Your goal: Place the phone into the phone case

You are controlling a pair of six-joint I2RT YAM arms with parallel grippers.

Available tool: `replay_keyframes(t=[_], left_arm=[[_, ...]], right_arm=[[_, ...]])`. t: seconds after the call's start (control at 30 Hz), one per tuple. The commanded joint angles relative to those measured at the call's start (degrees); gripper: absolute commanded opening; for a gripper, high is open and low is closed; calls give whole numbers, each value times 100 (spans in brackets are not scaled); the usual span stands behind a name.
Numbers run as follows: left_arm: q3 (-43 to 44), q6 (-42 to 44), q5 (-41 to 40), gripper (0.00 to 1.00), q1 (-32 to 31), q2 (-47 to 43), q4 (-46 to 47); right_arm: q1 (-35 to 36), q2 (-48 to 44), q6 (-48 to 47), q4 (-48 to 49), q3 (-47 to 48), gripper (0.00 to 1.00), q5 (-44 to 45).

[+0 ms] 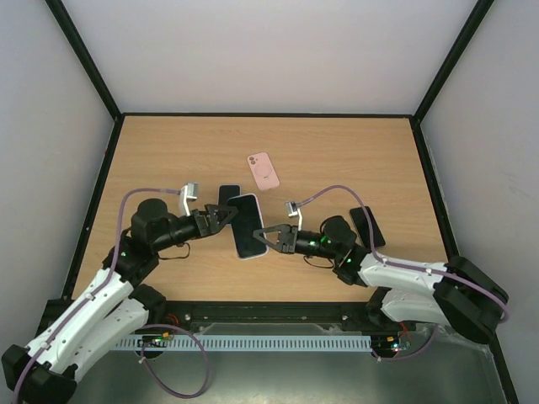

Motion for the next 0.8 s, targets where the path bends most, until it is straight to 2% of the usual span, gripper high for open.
replay_keyframes(t=[0.0,0.13,0.27,0.6,0.77], left_arm=[[-196,-445,673,97,34,-377,915],[-476,-918,1033,96,30,-688,1925],[-740,-1298,1221,86,34,-731,2830],[-759,-1503,1238,40,22,-413,3188],[-857,-1582,1183,26,21,-448,3314]], right_arm=[[120,-552,17,880,-59,5,-172],[170,-726,90,1008,-95,4,-227],[206,-649,299,1412,-130,4,-355],[242,-313,840,2448,-325,3,-438],[246,-308,867,2607,-432,2,-460]])
